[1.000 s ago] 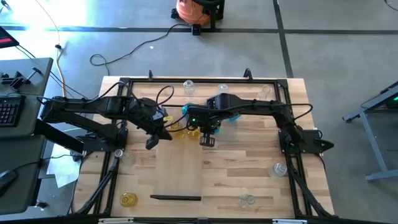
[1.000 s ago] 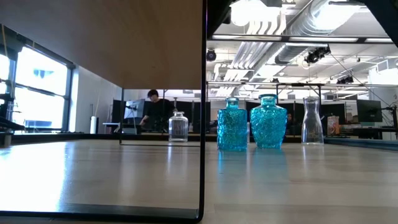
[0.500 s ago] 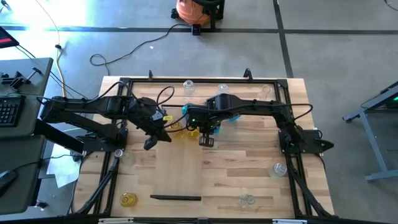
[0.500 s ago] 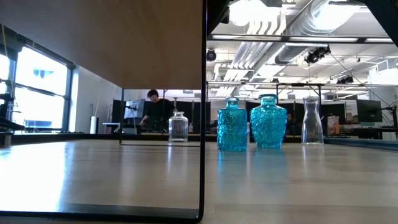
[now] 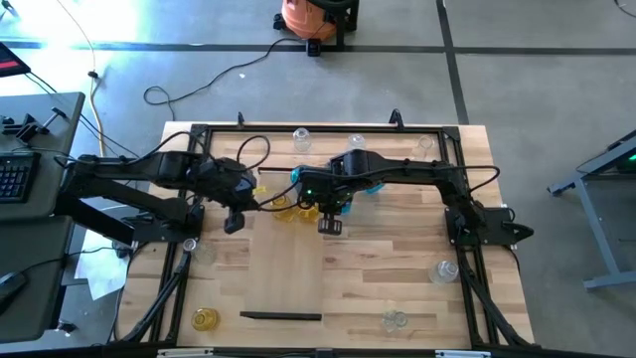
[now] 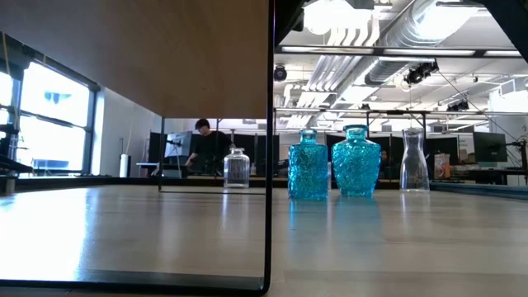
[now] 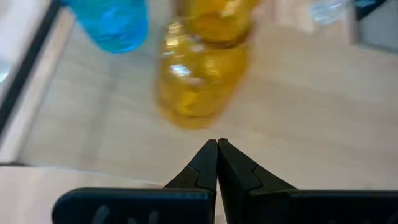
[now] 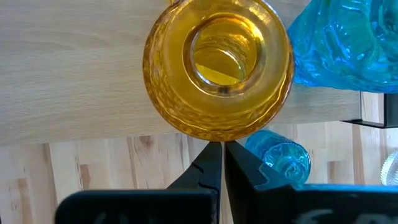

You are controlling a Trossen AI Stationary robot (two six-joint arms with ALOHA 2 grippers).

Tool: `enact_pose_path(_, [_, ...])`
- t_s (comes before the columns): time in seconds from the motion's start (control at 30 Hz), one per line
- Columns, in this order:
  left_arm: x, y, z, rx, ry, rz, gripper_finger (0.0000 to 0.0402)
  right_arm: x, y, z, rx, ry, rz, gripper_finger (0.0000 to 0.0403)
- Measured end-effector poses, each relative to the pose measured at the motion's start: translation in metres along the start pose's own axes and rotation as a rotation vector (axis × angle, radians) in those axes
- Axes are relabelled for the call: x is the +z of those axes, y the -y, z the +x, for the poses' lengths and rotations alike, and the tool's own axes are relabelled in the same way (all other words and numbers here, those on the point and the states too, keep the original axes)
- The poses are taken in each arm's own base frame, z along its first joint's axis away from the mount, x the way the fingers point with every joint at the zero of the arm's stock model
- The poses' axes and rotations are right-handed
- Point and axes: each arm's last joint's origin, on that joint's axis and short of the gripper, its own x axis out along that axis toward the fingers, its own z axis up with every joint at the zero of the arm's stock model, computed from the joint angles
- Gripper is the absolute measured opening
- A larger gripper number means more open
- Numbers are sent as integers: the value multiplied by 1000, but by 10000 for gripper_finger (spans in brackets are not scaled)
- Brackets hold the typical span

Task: Sort vases onto shelf
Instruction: Put the yellow vase on the shelf to align with the other yellow vase

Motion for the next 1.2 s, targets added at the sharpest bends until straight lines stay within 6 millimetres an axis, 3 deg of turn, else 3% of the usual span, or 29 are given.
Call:
enact_pose_path(0.33, [5,-2,15,120,-23,62,0,1,2,0,4,3,9,0])
enact_pose_path(1.03, [14,0,19,84,42,66,0,2,10,0,4,8,9,0])
enact_pose_path(1.2, [4,-2,16,105,-44,36,0,-8,19,-1,-151,-90,46,0])
